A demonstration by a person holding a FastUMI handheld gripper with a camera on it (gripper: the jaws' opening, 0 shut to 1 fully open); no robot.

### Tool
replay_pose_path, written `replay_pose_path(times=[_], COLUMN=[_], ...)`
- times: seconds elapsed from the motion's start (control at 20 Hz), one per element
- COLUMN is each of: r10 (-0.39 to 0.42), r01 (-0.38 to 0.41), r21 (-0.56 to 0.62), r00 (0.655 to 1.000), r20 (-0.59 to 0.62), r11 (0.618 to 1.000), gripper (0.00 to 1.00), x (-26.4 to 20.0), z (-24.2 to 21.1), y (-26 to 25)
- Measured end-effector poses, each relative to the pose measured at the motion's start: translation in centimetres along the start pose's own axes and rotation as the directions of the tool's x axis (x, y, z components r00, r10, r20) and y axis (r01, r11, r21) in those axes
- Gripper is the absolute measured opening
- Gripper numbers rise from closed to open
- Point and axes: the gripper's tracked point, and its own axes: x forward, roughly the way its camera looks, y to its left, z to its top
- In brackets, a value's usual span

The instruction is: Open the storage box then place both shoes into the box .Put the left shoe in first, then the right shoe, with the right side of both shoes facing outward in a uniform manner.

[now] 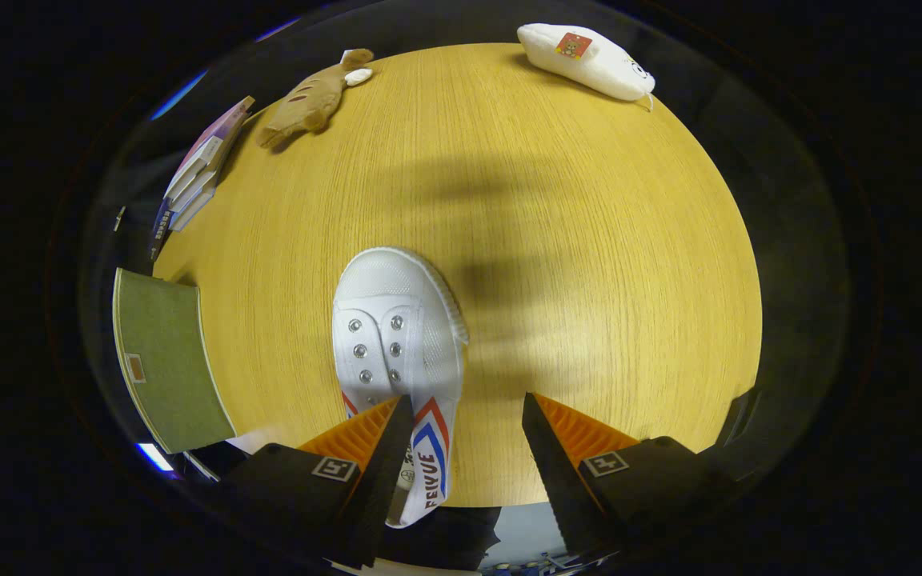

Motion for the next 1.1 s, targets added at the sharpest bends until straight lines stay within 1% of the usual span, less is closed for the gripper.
replay_pose_path(times=[0.05, 0.2, 0.3, 0.35, 0.45, 0.5, 0.55, 0.6, 0.65, 0.7, 0.75, 0.8, 0.85, 0.95, 1.0, 1.1], r10=[0.009, 0.080, 0.066, 0.070, 0.100, 0.116, 0.124, 0.092, 0.094, 0.093, 0.116, 0.160, 0.225, 0.320, 0.348, 0.367], r01=[-0.009, -0.080, -0.067, -0.070, -0.101, -0.117, -0.125, -0.095, -0.097, -0.093, -0.111, -0.150, -0.210, -0.297, -0.327, -0.355], r21=[-0.002, 0.001, -0.027, -0.019, -0.013, -0.011, -0.014, -0.038, -0.032, 0.003, 0.062, 0.117, 0.180, 0.291, 0.309, 0.293], r00=[1.000, 0.996, 0.997, 0.997, 0.994, 0.991, 0.990, 0.993, 0.992, 0.993, 0.990, 0.984, 0.972, 0.947, 0.937, 0.930], r20=[-0.001, -0.033, -0.034, -0.042, -0.051, -0.061, -0.067, -0.076, -0.080, -0.074, -0.080, -0.083, -0.073, -0.035, -0.014, 0.015], r11=[1.000, 0.997, 0.997, 0.997, 0.995, 0.993, 0.992, 0.995, 0.995, 0.996, 0.992, 0.982, 0.961, 0.910, 0.893, 0.888], gripper=[0.88, 0.88, 0.87, 0.88, 0.87, 0.82, 0.72, 0.64, 0.50, 0.37, 0.17, 0.15, 0.11, 0.11, 0.11, 0.11], x=[0.0, 0.1, 0.7, 1.0, 1.4, 1.5, 2.2, 2.3, 1.9, 2.0, 1.7, 1.5, 1.0, -0.5, -1.1, -2.7], z=[0.0, -1.0, -1.2, -1.3, -1.3, -1.4, -1.8, -1.8, -1.7, -1.5, -1.3, -1.5, -1.3, -0.9, -0.5, -0.2], y=[0.1, 2.1, 2.2, 2.4, 2.7, 3.0, 3.0, 2.2, 2.2, 1.9, 2.1, 2.3, 3.0, 4.2, 4.8, 6.2])
